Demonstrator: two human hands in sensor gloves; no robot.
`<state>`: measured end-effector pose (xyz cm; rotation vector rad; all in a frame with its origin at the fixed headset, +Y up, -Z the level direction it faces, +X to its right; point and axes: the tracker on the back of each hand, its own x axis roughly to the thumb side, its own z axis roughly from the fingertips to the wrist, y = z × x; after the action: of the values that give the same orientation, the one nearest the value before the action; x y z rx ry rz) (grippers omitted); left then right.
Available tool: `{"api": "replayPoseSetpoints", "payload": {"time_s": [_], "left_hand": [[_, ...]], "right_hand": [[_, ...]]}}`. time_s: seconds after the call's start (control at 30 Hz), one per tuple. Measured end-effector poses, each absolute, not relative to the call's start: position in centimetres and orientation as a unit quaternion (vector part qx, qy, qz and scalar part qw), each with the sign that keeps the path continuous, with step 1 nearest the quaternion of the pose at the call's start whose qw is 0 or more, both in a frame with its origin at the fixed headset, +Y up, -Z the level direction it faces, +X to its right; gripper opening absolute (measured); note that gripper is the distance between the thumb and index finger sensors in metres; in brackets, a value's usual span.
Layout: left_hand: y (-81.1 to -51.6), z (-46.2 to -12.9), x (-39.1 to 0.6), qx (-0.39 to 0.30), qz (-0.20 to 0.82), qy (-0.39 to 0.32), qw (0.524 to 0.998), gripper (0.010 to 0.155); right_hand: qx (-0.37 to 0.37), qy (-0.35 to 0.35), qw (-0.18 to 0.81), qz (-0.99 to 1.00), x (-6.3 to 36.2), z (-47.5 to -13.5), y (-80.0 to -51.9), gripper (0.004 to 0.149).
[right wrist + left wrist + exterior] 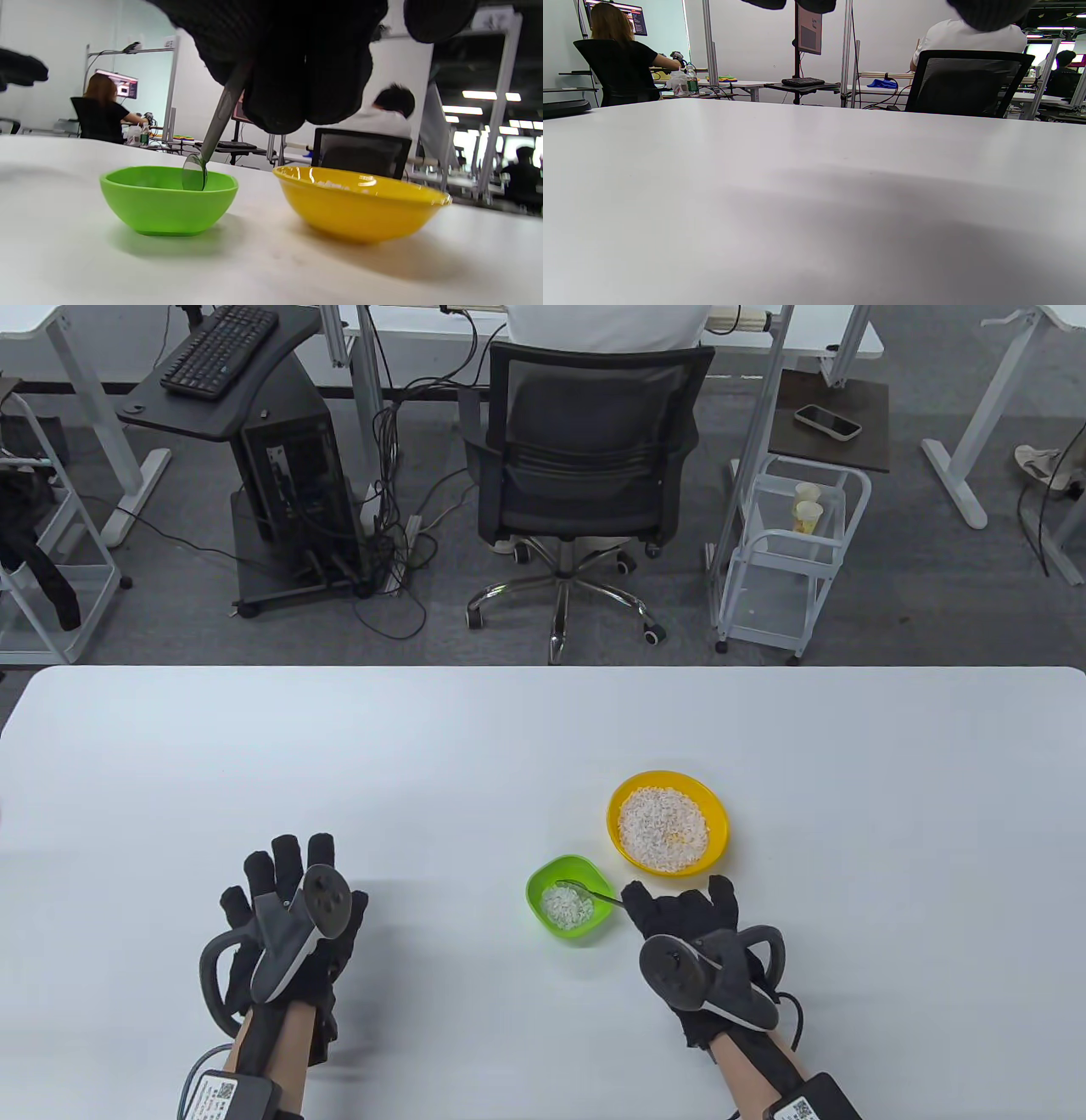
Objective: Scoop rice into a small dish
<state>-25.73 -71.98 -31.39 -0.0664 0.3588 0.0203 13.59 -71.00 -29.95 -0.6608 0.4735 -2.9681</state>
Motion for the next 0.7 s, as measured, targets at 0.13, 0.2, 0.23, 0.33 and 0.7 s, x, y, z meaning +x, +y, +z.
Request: {"api": "replayPoseSetpoints", "payload": {"time_s": [0.13,0.2,0.23,0.33,0.7], "left_hand": [[-72.0,-31.4,-25.7,-0.032,0.010,0.178,0.984,0.075],[-72.1,-31.4,-25.8,-0.035,0.008,0.179,0.983,0.075],[-72.1,-31.4,-25.7,-0.035,0.009,0.179,0.983,0.075],[-72.1,-31.5,-25.8,-0.033,0.012,0.179,0.983,0.075],[-72.2,-31.4,-25.6,-0.036,0.006,0.180,0.983,0.075]], "right_hand": [[-0.210,0.179,0.030,-0.961,14.1,-29.7,-70.5,0.044],[-0.207,0.185,-0.022,-0.960,14.7,-29.8,-70.0,0.044],[-0.199,0.194,-0.054,-0.959,15.2,-29.8,-69.6,0.044],[-0.172,0.207,-0.107,-0.957,16.7,-30.3,-69.2,0.044],[0.082,0.178,-0.183,-0.963,23.6,-33.5,-71.5,0.044]]}}
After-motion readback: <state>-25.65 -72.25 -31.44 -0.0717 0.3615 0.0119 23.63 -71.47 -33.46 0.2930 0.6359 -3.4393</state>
